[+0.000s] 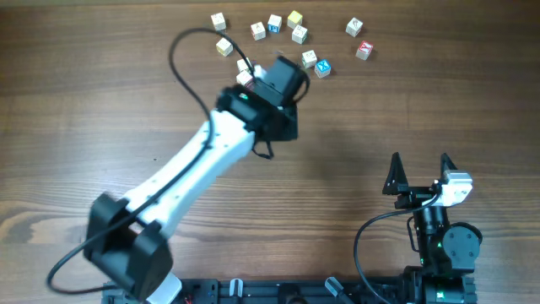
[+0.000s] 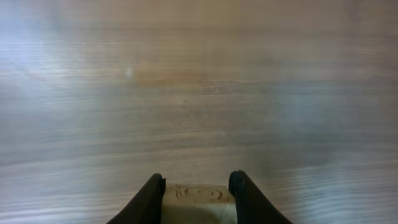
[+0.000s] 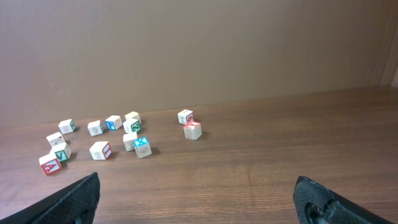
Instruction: Form a circle
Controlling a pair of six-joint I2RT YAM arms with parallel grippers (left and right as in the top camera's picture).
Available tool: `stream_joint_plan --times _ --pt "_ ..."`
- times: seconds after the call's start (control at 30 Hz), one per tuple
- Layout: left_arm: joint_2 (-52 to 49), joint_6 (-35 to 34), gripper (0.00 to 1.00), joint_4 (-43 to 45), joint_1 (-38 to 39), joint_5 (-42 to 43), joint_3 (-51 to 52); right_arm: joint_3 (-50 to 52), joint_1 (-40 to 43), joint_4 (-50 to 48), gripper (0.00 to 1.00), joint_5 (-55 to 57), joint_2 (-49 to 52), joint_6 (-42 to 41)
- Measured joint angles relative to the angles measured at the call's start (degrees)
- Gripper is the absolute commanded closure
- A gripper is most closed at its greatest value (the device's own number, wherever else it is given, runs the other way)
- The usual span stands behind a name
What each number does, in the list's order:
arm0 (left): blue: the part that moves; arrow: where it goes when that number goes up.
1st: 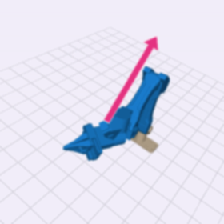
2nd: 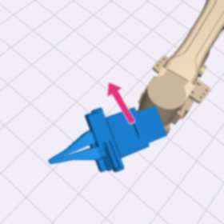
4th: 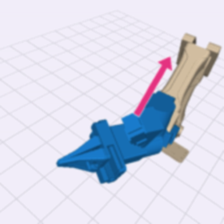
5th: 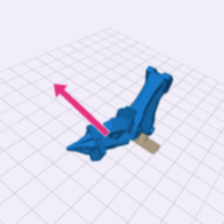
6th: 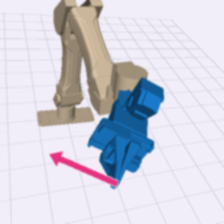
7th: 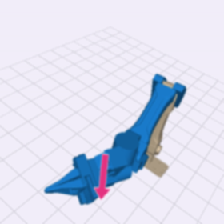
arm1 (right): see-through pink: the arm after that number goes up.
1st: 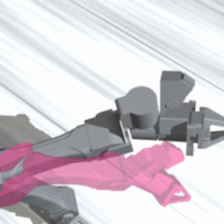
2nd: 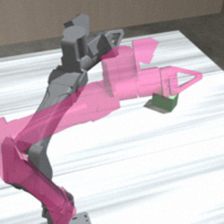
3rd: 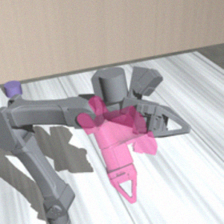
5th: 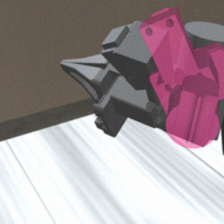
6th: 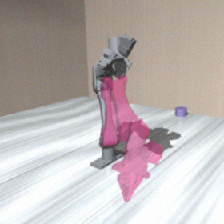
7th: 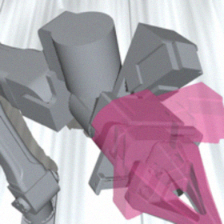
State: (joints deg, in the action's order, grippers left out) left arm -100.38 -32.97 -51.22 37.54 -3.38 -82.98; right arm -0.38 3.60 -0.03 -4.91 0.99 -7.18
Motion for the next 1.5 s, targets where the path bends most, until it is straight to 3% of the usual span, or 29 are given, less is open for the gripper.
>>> stream_joint_plan --times 0.27,0.4,0.6,0.73,1.17,1.4,1.5 --pt "-8.83 -5.51 0.84 21.79 4.46 -2.1 9.22 0.0 0.0 0.0 0.0 0.0 0.0 0.0" --pt "-13.18 -7.04 0.84 25.59 5.95 -2.82 9.44 0.0 0.0 0.0 0.0 0.0 0.0 0.0" --pt "-15.74 -8.52 0.78 28.11 7.1 -4.98 9.42 0.0 0.0 0.0 0.0 0.0 0.0 0.0" --pt "-16.31 -8.74 0.8 29.44 6.64 -9.81 9.42 0.0 0.0 0.0 0.0 0.0 0.0 0.0" --pt "-16.81 -9.88 0.79 30.45 -1.7 -13.16 9.44 0.0 0.0 0.0 0.0 0.0 0.0 0.0" --pt "-16.83 -20.5 0.76 30.45 -2.08 -14.62 9.44 0.0 0.0 0.0 0.0 0.0 0.0 0.0" --pt "-16.83 -26.53 0.7 30.29 -2.1 -16.2 9.44 0.0 0.0 0.0 0.0 0.0 0.0 0.0"
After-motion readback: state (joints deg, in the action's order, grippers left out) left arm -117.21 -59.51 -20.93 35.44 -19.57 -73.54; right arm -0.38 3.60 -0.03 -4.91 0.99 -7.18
